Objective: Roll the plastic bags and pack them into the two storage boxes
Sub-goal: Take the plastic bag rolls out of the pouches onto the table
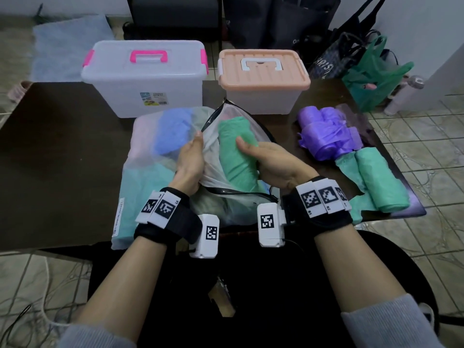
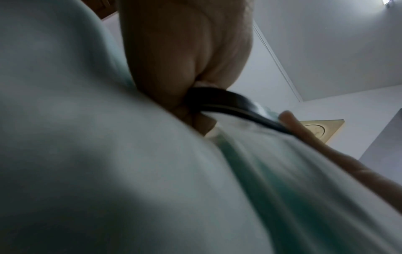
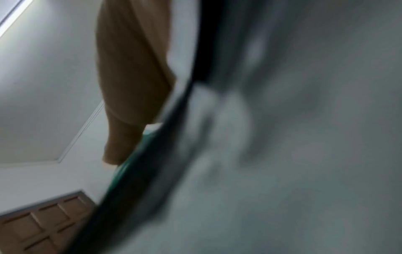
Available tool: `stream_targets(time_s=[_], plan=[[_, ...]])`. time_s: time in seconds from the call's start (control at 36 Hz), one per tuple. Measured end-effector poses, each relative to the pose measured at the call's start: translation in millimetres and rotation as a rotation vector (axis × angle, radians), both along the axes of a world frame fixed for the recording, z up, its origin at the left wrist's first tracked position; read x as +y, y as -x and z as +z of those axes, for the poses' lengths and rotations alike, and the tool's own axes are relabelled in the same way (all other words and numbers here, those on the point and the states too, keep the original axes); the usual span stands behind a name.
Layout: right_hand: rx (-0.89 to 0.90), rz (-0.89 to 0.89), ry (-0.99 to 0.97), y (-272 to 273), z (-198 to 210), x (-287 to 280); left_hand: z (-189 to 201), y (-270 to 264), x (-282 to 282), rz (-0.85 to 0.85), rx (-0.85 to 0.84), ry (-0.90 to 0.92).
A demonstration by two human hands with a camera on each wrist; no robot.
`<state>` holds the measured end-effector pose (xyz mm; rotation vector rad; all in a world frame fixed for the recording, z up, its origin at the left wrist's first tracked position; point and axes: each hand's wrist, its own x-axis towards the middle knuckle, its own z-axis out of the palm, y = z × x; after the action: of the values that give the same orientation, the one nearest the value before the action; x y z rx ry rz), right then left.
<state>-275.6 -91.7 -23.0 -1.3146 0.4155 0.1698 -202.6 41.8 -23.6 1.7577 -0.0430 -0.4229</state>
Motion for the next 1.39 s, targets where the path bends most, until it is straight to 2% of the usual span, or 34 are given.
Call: stream_targets(time_s=[0.11,0.19,0.28,0.36,0.42,0.47,0.61,0.72,0.86,1.03,1.17,1.28,1.39], plan=[[-0.187,-0.348,-0.244,0,12,-5,1,1,1,0.002,0.022,-0.005],[-0.283,-0.604,-0.239,7,28,-22,0,0,1,0.012,0.044,0.008],[-0.299,-0.801,-0.008,24,44,-48,-1,-1,1,0.013,0.043,0.0],[-0.18,-0.911,0.384,48,45,-76,-2,-1,0,0.01,0.036,-0.011],[-0.04,-0.9,0.707,65,42,-91,-2,-1,0,0.003,0.027,-0.021],[0.093,-0.868,0.939,83,33,-104,-4,-2,0,-0.007,0.024,-0.016],[0.375,-0.814,1.198,109,-1,-121,-5,-1,-1,-0.006,-0.005,-0.036],[0.522,-0.743,1.299,116,-27,-123,-7,-3,-3,-0.013,0.006,-0.023],[0.578,-0.659,1.41,111,-44,-119,-10,-3,-4,-0.014,-0.017,-0.03],[0.647,-0.641,1.563,107,-56,-113,-6,-1,-3,-0.005,0.003,-0.008],[0.718,-0.595,1.489,108,-58,-115,-6,-1,-3,-0.005,-0.041,-0.016],[0.79,-0.504,1.432,109,-60,-123,-8,-2,-3,-0.005,-0.018,-0.002],[0.84,-0.5,1.398,107,-58,-128,-8,-2,-3,-0.01,-0.009,-0.006]])
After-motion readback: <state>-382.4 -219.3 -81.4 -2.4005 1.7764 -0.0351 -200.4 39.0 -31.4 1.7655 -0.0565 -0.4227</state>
